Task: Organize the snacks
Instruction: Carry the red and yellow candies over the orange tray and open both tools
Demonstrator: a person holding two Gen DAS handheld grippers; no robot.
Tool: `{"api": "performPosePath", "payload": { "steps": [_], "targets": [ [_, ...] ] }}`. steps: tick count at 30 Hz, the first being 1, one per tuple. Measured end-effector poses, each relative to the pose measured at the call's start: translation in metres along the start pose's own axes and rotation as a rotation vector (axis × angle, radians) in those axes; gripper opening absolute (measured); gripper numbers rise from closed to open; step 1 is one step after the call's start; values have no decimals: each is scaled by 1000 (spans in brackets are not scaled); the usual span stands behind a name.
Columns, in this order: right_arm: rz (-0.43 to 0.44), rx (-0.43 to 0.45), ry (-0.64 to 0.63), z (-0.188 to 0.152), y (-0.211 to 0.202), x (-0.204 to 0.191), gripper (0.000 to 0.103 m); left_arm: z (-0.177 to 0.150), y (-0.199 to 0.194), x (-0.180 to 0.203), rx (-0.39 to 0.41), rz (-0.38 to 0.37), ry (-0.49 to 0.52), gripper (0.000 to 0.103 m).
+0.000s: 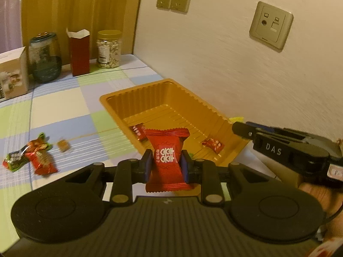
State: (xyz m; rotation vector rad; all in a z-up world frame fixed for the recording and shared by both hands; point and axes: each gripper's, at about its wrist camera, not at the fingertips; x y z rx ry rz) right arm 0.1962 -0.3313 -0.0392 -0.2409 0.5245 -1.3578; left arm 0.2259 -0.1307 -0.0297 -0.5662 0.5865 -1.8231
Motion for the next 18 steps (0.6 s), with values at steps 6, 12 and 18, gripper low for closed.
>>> {"api": "performPosePath", "payload": {
  "steps": [6,12,18],
  "targets": [
    [-8,1,35,-1,2,8,21,14,21,10,-4,-7,11,24],
    [-29,-17,77,-1,5,17,21,23,41,21,7,-21,39,24],
    [-26,-26,77,-1,6,18,21,29,52,26,33,-15,62,37]
  ]
}}
Point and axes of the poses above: each gripper's, at about its wrist camera, not at the fingertips, and y roughly the way its jaws point, x to its right, z to its top, and after that the axes turned 7 degrees about z, right-handed
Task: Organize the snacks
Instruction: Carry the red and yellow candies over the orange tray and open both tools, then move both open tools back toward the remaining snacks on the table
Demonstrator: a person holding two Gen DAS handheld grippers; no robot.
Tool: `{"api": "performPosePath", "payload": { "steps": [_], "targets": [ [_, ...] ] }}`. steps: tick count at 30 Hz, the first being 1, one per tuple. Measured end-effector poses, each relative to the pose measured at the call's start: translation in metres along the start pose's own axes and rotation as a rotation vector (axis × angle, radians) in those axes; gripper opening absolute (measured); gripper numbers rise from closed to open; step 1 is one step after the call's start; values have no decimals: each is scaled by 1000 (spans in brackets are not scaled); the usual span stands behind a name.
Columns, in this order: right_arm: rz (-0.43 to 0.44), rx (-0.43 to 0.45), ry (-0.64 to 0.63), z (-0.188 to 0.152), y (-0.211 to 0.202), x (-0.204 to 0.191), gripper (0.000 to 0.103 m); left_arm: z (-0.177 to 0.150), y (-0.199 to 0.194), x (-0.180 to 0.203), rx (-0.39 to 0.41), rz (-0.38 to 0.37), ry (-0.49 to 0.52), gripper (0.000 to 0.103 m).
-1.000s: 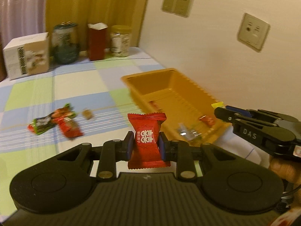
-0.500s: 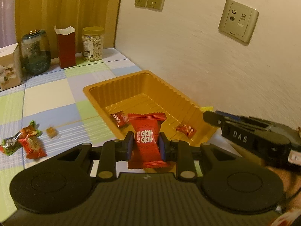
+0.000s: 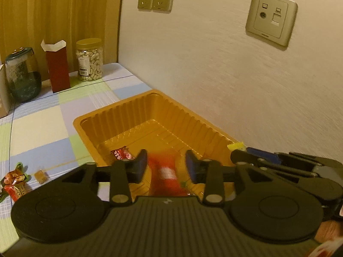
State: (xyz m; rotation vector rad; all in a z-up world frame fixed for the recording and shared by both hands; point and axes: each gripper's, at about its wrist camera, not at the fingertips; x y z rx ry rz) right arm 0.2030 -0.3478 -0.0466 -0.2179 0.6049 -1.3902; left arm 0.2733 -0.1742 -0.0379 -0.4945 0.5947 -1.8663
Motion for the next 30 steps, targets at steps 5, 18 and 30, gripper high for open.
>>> {"api": "performPosePath", "payload": {
  "steps": [5,18,30],
  "targets": [
    [14,-1,-7,1,3,-3,21,-8,-10,-16,-1,22,-39,37],
    [73,15,-20,5,10,-18,21,-29,-38,-42,-1,58,-95,37],
    [87,47,3,8,14,-17,69,-42,-44,-58,-17,92,-121,37]
  ]
}}
Point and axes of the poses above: each gripper's, at about its wrist camera, not at the fingertips, and y roughly the way its jaws point, x to its right, z to its top, and after that the axes turned 7 degrees about z, right-handed
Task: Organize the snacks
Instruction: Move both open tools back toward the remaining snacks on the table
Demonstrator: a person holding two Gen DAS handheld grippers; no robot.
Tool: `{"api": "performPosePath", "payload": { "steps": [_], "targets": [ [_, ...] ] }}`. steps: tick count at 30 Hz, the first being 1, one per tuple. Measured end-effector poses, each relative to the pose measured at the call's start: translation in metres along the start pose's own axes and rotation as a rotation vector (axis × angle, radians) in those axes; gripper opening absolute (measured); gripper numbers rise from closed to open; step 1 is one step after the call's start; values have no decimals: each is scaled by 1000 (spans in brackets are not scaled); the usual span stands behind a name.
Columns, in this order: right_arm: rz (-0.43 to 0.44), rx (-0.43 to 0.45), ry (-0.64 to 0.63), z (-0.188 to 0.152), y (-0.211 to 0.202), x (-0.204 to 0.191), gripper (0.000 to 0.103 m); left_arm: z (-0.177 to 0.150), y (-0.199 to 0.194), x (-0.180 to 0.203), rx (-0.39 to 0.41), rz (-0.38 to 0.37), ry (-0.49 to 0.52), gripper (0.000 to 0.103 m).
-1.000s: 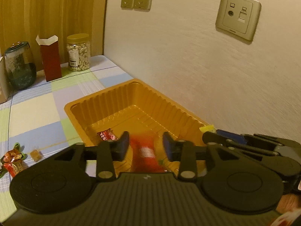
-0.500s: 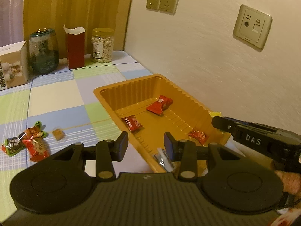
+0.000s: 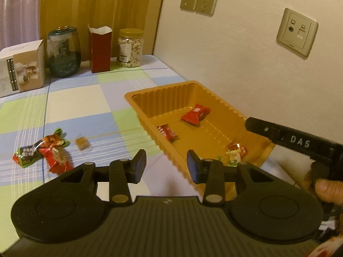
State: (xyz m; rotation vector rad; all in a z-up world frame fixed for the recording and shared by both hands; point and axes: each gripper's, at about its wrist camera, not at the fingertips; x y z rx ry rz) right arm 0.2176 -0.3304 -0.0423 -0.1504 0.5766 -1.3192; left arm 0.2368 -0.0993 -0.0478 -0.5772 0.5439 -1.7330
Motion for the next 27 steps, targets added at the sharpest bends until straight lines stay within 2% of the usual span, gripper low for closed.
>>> {"api": "performPosePath", "payload": {
  "steps": [11,27],
  "targets": [
    [21,-16,-86,-11,-8,-27,69,-16,-19,-27,-10,52,-9,41],
    [138,-64,-150,-27,5,-92,69,-25,-50,-86,-1,167,-21,44]
  ]
}}
Point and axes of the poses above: each gripper's, at about its wrist camera, not at the fingertips, and y roughly the way its jaws point, x to its right, z to its top, and after that the axes turned 7 degrees about z, right-handed
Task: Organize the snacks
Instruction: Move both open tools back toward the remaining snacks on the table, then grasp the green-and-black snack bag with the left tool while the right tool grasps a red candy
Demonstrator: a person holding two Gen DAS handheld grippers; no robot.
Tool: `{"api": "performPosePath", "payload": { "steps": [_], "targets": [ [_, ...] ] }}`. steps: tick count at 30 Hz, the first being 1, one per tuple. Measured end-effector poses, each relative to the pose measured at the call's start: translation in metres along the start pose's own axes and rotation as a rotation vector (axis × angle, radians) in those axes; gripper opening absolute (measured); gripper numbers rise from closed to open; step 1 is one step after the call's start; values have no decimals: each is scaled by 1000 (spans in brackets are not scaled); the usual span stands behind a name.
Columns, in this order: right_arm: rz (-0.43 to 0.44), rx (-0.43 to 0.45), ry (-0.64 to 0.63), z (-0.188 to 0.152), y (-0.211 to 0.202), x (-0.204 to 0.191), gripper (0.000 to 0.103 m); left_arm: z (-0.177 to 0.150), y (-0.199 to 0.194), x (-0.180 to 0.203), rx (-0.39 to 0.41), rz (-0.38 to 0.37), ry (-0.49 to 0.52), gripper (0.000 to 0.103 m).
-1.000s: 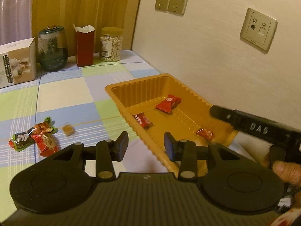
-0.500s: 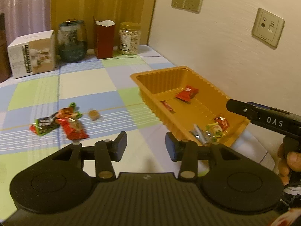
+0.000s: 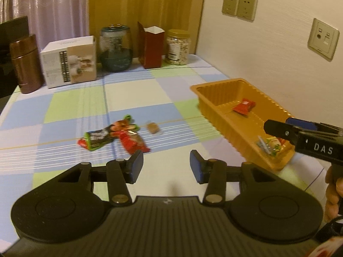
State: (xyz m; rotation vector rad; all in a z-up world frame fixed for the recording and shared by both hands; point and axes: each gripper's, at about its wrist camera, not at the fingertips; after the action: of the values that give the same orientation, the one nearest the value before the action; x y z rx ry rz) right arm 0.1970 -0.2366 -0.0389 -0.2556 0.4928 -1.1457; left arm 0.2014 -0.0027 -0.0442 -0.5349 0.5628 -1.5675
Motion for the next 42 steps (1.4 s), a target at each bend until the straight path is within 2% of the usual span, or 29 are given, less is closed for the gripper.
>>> {"api": "performPosePath", "payload": {
  "steps": [7,21,42],
  "targets": [
    [49,-28,-67,-9,14,-32,69,-10,0,-33,-15,45,-4,45],
    [103,-79,-107,-10,59,-64,69,-11,24,-78,-29,101,-2,47],
    [213,-226,-106,-20,175,-100,68,4,91,-119,-105,60,85,48]
  ]
}}
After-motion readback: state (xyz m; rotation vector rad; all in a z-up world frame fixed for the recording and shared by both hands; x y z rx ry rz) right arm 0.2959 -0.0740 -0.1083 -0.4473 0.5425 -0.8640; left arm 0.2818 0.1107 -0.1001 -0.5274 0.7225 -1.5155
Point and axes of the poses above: each gripper's, at about its wrist camera, not at the fingertips, and y roughly the way its jaws point, x to its right, z to its top, and after that the axes turned 7 degrees about z, right-handed
